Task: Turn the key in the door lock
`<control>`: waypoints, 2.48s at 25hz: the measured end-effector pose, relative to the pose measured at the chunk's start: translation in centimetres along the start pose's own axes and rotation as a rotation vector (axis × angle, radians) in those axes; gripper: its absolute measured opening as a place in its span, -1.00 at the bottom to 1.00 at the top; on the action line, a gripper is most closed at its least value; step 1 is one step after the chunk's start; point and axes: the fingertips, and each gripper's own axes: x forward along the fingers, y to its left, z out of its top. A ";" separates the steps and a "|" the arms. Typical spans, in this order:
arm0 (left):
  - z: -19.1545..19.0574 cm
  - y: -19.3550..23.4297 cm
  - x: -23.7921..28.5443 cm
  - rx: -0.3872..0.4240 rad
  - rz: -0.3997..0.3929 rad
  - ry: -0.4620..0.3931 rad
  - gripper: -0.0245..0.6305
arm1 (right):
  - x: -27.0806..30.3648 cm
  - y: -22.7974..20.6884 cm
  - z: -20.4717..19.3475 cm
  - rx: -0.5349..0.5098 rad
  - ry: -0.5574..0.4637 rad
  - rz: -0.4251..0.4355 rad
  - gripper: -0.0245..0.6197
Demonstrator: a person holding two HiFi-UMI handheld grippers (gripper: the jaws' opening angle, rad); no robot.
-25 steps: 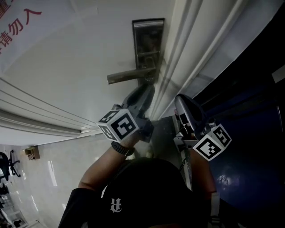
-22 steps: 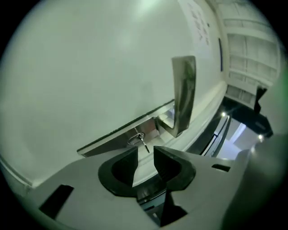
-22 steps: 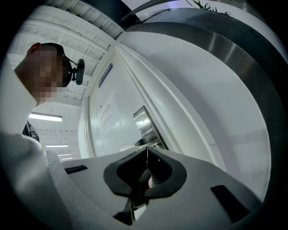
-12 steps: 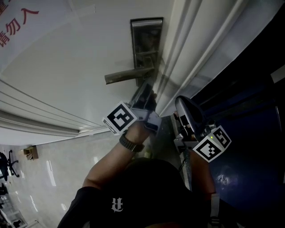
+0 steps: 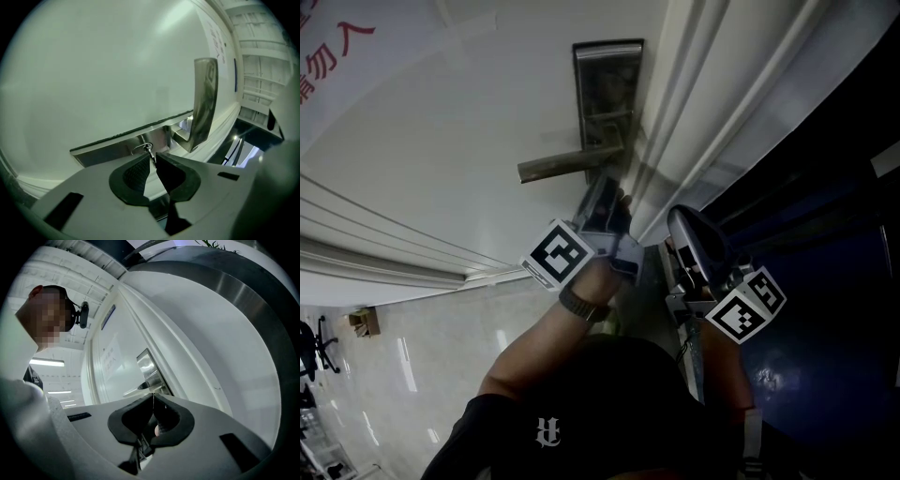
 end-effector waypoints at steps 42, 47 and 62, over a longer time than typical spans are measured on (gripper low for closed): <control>-2.5 -0.9 0.2 2.242 0.336 0.405 -0.85 | 0.4 -0.9 0.2 0.025 -0.016 0.021 -0.88; -2.9 -0.8 0.2 2.419 0.305 0.492 -0.84 | 0.3 -0.9 0.4 0.024 -0.019 0.022 -0.88; -3.0 -0.7 0.4 2.812 0.384 0.743 -0.84 | 0.5 -0.3 0.7 0.020 -0.022 0.046 -0.88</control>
